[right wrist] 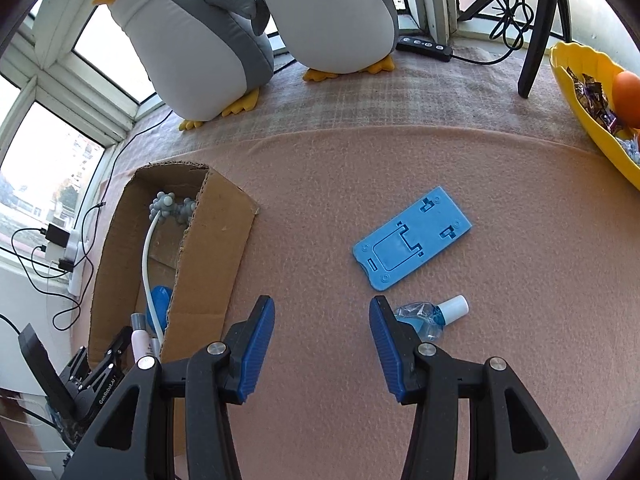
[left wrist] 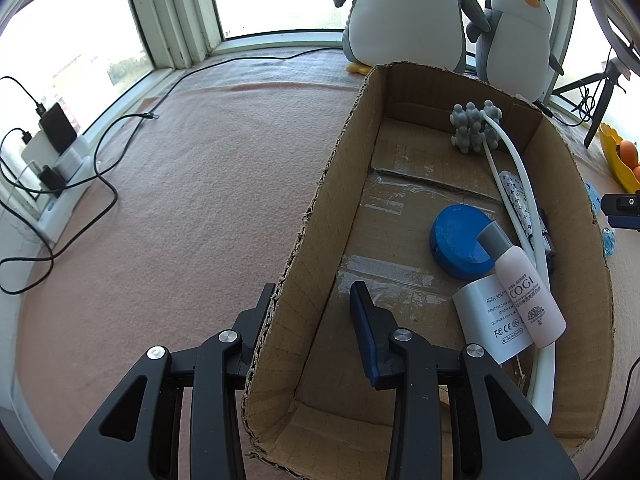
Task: Organize rigid objects
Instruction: 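Move the right gripper to the blue eye-drop bottle and grasp it, then carry the eye-drop bottle into the box and open the right gripper, then move the right gripper to the blue phone stand and grasp it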
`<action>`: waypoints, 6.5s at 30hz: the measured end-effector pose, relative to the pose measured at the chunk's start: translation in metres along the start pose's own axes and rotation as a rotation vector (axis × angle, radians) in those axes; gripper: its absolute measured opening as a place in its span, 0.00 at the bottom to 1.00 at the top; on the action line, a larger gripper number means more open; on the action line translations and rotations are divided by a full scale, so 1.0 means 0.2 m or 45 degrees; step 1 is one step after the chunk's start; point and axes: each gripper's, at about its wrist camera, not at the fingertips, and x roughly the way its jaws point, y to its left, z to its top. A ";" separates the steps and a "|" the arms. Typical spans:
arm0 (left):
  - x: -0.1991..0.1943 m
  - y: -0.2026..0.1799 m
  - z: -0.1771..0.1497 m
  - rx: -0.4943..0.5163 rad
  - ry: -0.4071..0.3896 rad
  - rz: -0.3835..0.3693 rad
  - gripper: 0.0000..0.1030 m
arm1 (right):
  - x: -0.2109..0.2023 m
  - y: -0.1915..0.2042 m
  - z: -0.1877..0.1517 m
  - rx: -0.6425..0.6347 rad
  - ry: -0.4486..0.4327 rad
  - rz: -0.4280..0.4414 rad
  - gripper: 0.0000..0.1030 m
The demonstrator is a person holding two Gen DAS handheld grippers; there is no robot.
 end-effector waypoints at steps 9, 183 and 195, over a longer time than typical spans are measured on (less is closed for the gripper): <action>0.00 0.00 0.00 0.000 0.000 0.000 0.34 | 0.09 -0.06 0.03 0.038 0.068 0.011 0.44; 0.01 0.03 -0.01 -0.022 0.000 -0.027 0.34 | 0.23 -0.11 0.30 0.178 0.040 -0.284 0.49; 0.00 0.03 -0.01 -0.023 0.000 -0.026 0.34 | 0.32 0.16 0.26 -0.199 0.061 -0.369 0.33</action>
